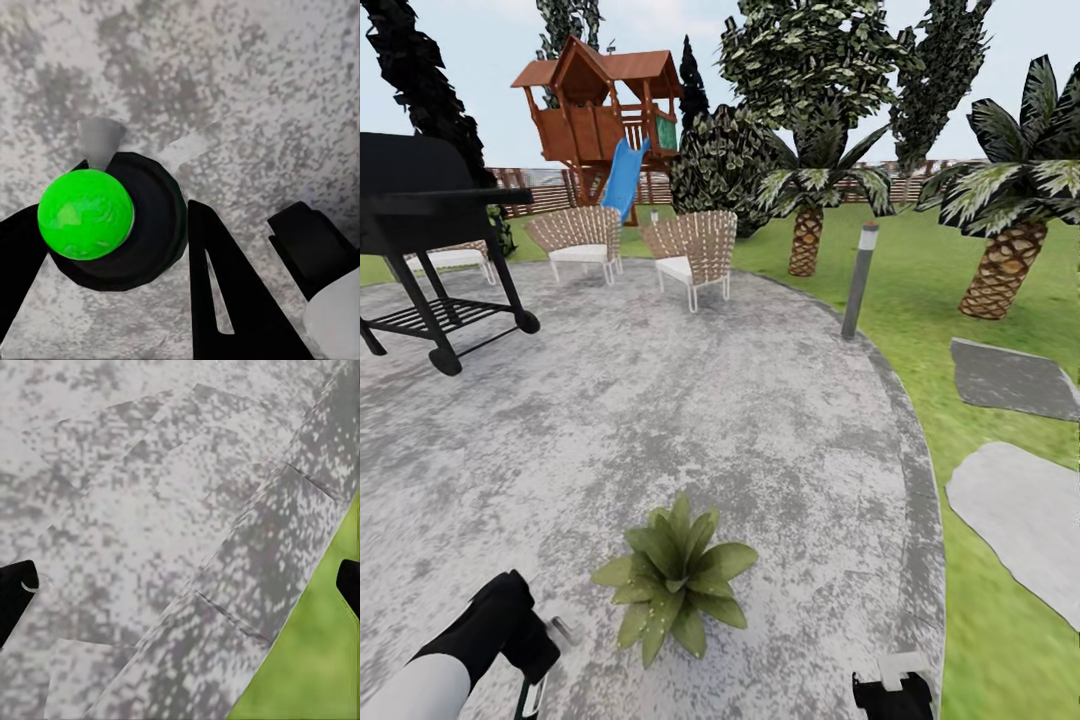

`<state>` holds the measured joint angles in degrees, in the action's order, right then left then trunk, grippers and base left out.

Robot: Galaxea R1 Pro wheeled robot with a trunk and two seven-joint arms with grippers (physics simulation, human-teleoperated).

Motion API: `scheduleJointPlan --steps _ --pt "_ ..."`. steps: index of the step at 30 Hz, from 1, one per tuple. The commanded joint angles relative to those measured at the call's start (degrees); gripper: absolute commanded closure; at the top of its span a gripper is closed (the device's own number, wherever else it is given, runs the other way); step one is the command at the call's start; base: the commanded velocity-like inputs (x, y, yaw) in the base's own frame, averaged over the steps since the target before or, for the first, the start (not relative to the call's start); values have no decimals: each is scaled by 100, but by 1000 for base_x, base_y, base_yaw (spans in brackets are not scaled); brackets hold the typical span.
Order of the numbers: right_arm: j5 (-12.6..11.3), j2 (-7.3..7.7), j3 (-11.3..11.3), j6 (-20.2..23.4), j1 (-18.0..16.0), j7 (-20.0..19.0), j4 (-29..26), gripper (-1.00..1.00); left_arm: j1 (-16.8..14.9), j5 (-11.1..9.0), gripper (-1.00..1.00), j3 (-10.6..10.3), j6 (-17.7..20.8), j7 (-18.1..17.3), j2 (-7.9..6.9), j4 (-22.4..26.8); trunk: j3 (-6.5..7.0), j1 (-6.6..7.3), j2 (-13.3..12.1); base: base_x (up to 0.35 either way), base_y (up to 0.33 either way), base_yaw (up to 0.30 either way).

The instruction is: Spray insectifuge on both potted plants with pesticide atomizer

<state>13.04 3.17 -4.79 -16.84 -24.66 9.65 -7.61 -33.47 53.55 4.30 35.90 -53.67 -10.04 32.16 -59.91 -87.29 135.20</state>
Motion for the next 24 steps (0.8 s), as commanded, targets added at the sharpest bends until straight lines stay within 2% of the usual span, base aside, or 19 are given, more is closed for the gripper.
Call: scheduleJointPlan --steps 1,8,17,24 --pt "59 -1 -48 -21 -4 11 6 -100 -1 24 100 30 32 -29 9 8 -5 1 2 61 33 -18" --pt "58 -13 -48 -21 -4 11 10 -100 -5 15 100 27 20 -35 8 15 -5 1 2 9 5 -60" --pt "53 -13 -48 -24 -4 3 5 -100 -28 15 100 23 29 -53 7 9 -230 -197 363 0 0 -1" --pt "77 -2 -34 -23 -4 -14 -9 -100 -79 15 100 21 69 -66 -19 18 -244 -197 363 0 0 0"
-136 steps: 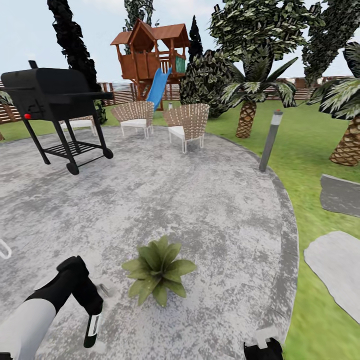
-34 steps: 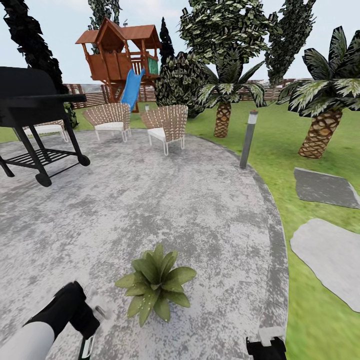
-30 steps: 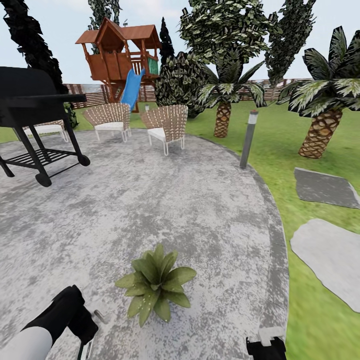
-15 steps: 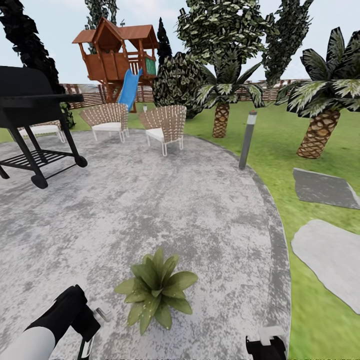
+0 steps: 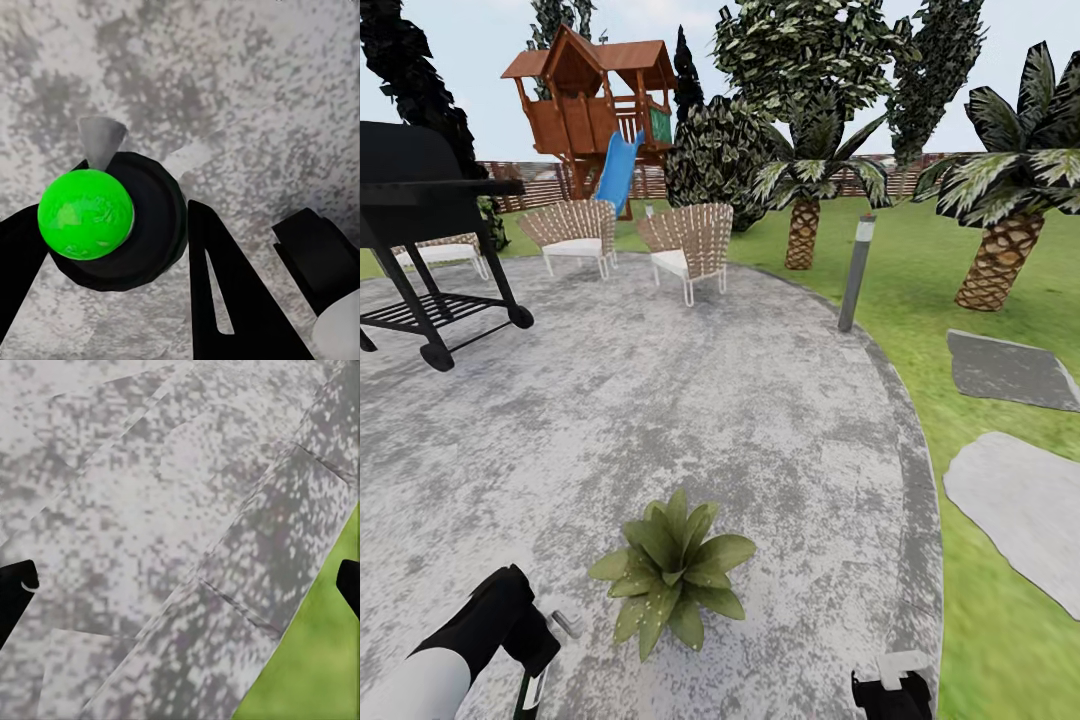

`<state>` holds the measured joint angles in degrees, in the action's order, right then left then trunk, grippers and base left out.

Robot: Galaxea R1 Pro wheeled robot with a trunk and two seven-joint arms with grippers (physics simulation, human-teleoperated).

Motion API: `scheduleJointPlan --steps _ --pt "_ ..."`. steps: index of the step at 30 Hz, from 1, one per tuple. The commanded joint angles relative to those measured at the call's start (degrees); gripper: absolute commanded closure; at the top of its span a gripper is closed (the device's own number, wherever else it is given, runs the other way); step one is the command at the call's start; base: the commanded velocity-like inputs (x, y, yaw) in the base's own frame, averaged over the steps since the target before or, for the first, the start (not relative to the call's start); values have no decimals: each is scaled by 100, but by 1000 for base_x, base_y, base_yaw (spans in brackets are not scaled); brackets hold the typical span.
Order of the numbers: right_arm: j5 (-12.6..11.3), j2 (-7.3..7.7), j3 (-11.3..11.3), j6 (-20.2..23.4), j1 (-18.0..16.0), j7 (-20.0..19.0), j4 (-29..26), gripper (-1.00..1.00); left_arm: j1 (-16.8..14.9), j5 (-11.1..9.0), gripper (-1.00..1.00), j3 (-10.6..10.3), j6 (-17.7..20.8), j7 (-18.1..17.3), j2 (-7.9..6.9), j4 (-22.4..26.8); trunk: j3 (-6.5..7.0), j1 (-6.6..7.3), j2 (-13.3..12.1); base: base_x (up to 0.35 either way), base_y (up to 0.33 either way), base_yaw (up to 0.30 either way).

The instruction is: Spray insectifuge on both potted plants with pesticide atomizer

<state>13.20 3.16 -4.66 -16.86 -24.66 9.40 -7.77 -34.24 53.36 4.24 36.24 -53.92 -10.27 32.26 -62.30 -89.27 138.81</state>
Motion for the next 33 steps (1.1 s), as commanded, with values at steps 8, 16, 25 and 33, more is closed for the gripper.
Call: scheduleJointPlan --steps 8,16,25,33 --pt "60 53 -44 -26 -4 39 47 -100 -21 32 100 132 58 -131 40 125 -5 1 2 -4 -159 35" --pt "52 33 -50 -28 -4 45 47 -100 -23 37 100 160 68 -292 51 140 -5 1 2 -43 -269 254" --pt "51 37 -52 -24 -4 36 39 -100 -47 58 100 148 79 -294 41 140 -5 1 2 -1 -273 36" --pt "51 32 -52 -19 -4 37 54 -100 -48 56 100 147 223 -294 17 140 -5 1 2 -106 -272 27"
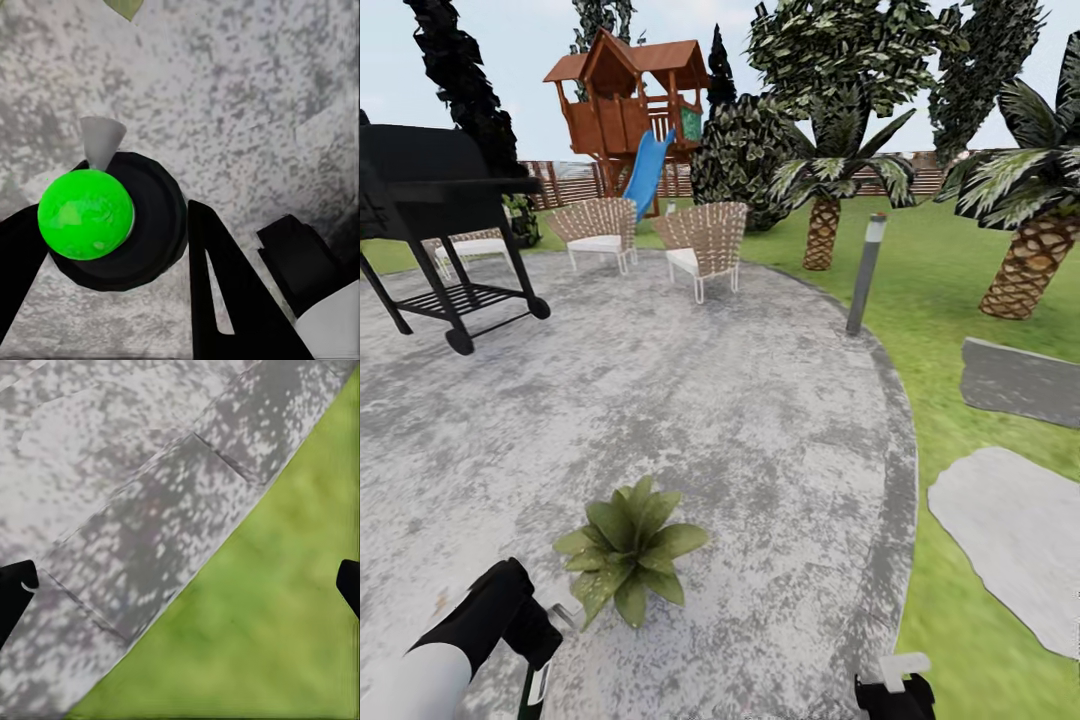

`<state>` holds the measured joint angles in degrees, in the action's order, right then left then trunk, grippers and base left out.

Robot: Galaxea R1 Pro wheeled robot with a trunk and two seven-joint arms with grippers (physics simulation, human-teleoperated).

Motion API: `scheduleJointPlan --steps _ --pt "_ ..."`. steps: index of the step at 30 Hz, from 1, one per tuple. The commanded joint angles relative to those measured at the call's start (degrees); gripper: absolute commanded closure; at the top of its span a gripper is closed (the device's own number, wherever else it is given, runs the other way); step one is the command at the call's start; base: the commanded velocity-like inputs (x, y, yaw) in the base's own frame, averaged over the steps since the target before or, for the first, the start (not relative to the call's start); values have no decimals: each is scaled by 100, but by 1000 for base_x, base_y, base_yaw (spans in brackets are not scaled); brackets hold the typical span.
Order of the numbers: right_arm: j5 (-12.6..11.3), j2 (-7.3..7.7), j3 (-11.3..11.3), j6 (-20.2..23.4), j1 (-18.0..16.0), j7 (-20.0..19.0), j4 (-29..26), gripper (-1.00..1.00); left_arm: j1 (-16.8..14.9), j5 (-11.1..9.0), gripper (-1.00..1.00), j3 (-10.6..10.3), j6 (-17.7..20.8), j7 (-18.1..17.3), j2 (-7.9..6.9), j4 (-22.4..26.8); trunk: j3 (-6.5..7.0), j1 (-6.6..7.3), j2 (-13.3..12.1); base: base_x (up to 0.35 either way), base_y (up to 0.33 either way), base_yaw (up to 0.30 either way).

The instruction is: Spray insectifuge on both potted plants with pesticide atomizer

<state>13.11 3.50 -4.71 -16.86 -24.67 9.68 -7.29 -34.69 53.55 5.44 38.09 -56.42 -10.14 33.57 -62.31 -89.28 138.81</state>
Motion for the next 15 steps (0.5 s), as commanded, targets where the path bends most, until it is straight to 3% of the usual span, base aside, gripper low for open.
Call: scheduleJointPlan --steps 1,7,12,15 --pt "60 -5 -48 -19 -3 8 7 -100 -3 35 100 27 55 -45 -5 9 -5 3 2 -144 -270 222" --pt "60 -7 -48 -19 -3 7 8 -100 -3 33 100 35 75 -44 24 9 -5 3 2 -69 -270 268" --pt "60 -7 -48 -19 -3 7 8 -100 -3 32 100 37 76 -45 31 9 -5 3 2 68 -271 269" --pt "60 -7 -48 -19 -3 7 8 -100 -3 32 100 42 76 -45 36 9 -5 3 2 130 -268 84"
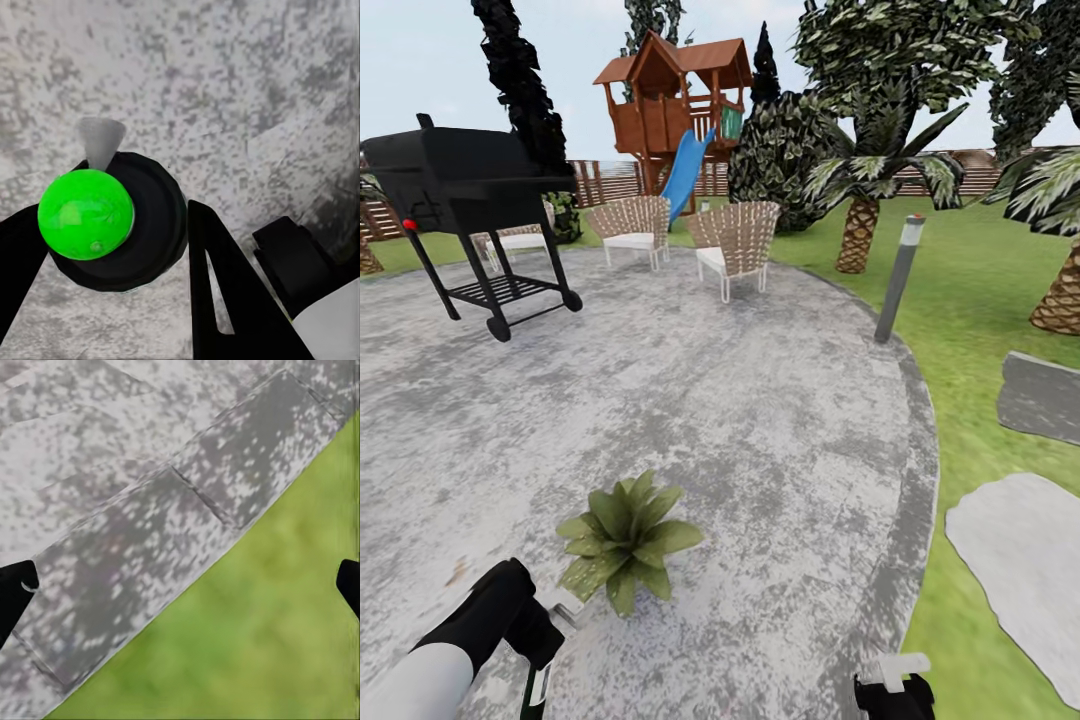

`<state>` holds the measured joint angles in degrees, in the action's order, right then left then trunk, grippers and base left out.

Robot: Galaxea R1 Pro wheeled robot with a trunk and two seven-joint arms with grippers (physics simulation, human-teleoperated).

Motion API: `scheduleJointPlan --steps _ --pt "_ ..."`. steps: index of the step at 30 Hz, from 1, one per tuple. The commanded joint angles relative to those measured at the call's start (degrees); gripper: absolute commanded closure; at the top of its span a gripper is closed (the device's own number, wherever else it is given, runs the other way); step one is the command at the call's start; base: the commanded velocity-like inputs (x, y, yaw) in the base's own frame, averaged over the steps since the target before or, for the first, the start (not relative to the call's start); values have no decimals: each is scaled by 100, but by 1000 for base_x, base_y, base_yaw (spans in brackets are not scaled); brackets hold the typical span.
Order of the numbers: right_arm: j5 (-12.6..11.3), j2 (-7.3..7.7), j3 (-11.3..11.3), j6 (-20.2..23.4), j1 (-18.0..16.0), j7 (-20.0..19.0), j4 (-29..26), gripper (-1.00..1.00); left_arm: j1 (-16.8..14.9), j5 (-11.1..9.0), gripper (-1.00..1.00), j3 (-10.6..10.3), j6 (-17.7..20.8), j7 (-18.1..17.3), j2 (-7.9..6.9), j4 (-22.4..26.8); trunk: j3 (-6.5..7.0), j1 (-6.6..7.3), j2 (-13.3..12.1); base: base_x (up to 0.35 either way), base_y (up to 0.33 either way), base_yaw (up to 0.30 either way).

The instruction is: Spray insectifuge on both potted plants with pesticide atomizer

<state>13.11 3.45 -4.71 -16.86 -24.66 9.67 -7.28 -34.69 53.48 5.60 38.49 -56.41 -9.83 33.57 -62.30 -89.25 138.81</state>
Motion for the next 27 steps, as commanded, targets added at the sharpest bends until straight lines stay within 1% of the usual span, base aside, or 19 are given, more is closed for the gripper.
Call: scheduleJointPlan --steps 1,7,12,23,27 --pt "60 -2 -47 -19 -3 10 7 -100 -3 40 100 28 36 -46 6 9 -5 0 2 153 -261 32" --pt "60 -2 -47 -19 -3 9 7 -100 -3 40 100 29 44 -45 -1 9 -5 0 2 204 -225 7" --pt "60 -10 -47 -19 -3 9 7 -100 2 40 100 29 45 -44 -2 9 -5 0 2 218 -170 183" --pt "60 -11 -47 -19 -3 10 7 -100 29 40 100 36 44 -43 -2 9 -5 0 2 15 -12 272" --pt "60 -11 -47 -19 -3 9 7 -100 11 40 100 43 45 -44 3 9 -5 0 2 -142 -90 275"
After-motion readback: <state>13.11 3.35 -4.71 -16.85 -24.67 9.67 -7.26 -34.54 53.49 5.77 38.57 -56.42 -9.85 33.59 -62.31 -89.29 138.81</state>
